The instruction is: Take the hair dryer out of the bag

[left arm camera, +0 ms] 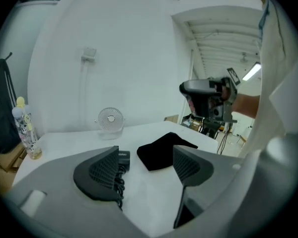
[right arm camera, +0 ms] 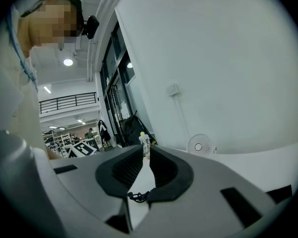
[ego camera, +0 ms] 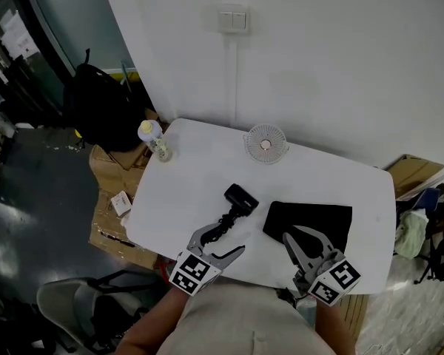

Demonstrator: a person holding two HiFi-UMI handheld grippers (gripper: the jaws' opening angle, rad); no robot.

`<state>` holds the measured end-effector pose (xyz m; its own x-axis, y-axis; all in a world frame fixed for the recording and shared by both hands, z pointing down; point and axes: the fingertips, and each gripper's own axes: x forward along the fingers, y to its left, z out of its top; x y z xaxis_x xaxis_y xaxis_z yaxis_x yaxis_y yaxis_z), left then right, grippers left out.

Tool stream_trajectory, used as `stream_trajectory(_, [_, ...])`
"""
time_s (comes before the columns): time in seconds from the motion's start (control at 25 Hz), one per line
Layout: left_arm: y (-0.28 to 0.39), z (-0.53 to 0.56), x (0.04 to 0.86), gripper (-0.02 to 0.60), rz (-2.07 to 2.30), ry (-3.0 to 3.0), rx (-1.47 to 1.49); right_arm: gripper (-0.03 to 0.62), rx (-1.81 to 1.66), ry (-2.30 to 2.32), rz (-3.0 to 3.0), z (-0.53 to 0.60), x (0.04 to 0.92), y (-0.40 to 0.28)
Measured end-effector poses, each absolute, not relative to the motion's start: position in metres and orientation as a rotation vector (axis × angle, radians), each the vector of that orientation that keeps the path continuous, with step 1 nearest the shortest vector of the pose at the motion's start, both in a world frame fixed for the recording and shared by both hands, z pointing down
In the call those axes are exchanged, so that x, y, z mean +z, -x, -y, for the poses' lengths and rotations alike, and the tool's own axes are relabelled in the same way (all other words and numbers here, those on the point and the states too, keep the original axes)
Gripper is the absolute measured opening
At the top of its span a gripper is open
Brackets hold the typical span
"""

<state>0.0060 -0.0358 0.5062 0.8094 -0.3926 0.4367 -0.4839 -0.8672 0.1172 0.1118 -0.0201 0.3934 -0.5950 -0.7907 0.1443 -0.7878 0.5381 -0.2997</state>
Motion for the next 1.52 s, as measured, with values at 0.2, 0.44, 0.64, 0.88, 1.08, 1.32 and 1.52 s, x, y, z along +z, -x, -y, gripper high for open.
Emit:
stream_trajectory(0.2, [-0.012,0.024,0.473,0.339,0.638,-2.825,0.493,0.04,-0.534,1.382,-2.76,0.014,0.395,-0.095])
stream_trajectory(0.44, [-0.002,0.021,0.451,0.155,0.665,-2.866,0.421,0.032,-0.527,1.395,-2.765,0.009,0.398,-0.079])
stream_trajectory(0.64, [0.003,0.016,0.427,0.01,0.63,-2.908,0.279,0.018,-0.53,1.407,-2.74,0.001,0.4,-0.065])
stream_trajectory(0.88, [0.01,0.006,0.412,0.009,0.55,-2.931,0.201,0.018,-0.525,1.411,-2.719,-0.008,0.402,-0.044])
stream_trajectory(1.08, [0.02,-0.002,0.404,0.009,0.492,-2.937,0.155,0.015,-0.491,1.423,-2.73,-0.014,0.398,-0.029])
stream_trajectory(1.32, [0.031,-0.012,0.395,0.009,0.434,-2.924,0.12,0.015,-0.423,1.446,-2.737,-0.026,0.387,-0.016])
stream_trajectory(1.52, [0.035,-0.015,0.393,0.009,0.369,-2.896,0.071,0.015,-0.405,1.448,-2.735,-0.029,0.384,-0.011])
